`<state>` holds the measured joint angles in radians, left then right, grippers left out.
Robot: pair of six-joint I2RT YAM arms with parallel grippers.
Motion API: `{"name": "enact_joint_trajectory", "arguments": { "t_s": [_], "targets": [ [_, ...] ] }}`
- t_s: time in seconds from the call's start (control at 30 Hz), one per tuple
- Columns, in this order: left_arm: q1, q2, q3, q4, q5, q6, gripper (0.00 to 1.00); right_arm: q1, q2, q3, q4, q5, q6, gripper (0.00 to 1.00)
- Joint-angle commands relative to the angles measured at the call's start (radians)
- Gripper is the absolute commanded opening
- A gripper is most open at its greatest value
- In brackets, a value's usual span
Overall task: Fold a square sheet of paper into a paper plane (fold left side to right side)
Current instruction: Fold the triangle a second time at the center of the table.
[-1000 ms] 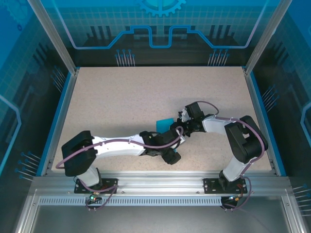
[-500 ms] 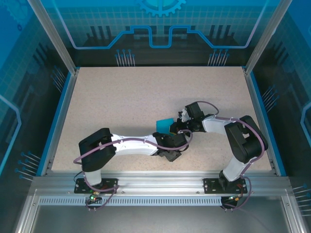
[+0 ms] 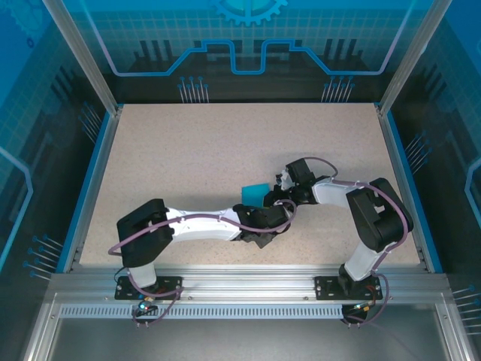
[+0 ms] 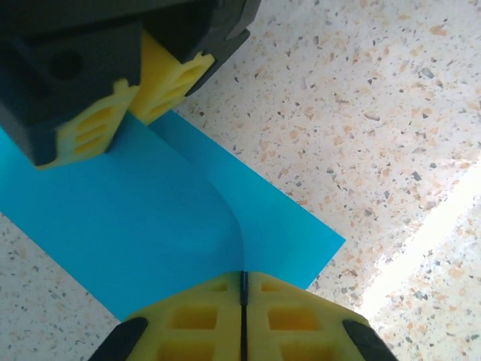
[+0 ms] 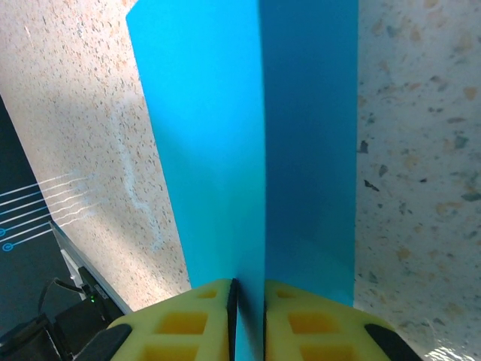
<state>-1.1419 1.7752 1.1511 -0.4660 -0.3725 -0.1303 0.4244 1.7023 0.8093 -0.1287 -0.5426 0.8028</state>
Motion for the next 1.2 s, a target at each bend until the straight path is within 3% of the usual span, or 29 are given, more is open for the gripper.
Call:
{"name": "enact_joint_trajectory", "arguments": {
  "t_s": [0.0, 0.17, 0.43, 0.53, 0.63, 0.87, 0.97, 1.17],
  "targets": [
    [0.026, -0.059, -0.034, 0.024, 0.073, -0.008, 0.06, -0.009, 0.006, 0.023, -0.040, 0.009, -0.034, 0.18],
    [0.070, -0.095, -0.078, 0.062, 0.207, -0.031, 0.05, -0.009, -0.049, 0.020, -0.013, 0.032, -0.061, 0.24],
    [0.172, -0.165, -0.172, 0.184, 0.441, -0.109, 0.05, -0.013, -0.252, -0.034, -0.045, 0.159, -0.120, 0.57],
    [0.205, -0.186, -0.203, 0.232, 0.509, -0.138, 0.05, -0.013, -0.331, -0.072, -0.103, 0.221, -0.141, 0.59],
    [0.240, -0.204, -0.233, 0.275, 0.558, -0.172, 0.05, -0.004, -0.431, -0.141, -0.123, 0.241, -0.141, 0.52],
    [0.284, -0.207, -0.264, 0.305, 0.594, -0.221, 0.05, 0.107, -0.641, -0.331, -0.099, 0.300, -0.054, 0.18],
    [0.292, -0.202, -0.274, 0.321, 0.609, -0.242, 0.05, 0.158, -0.647, -0.394, -0.015, 0.283, 0.007, 0.09],
    [0.303, -0.203, -0.289, 0.325, 0.600, -0.265, 0.05, 0.257, -0.517, -0.384, 0.081, 0.300, 0.058, 0.04]
  ]
}}
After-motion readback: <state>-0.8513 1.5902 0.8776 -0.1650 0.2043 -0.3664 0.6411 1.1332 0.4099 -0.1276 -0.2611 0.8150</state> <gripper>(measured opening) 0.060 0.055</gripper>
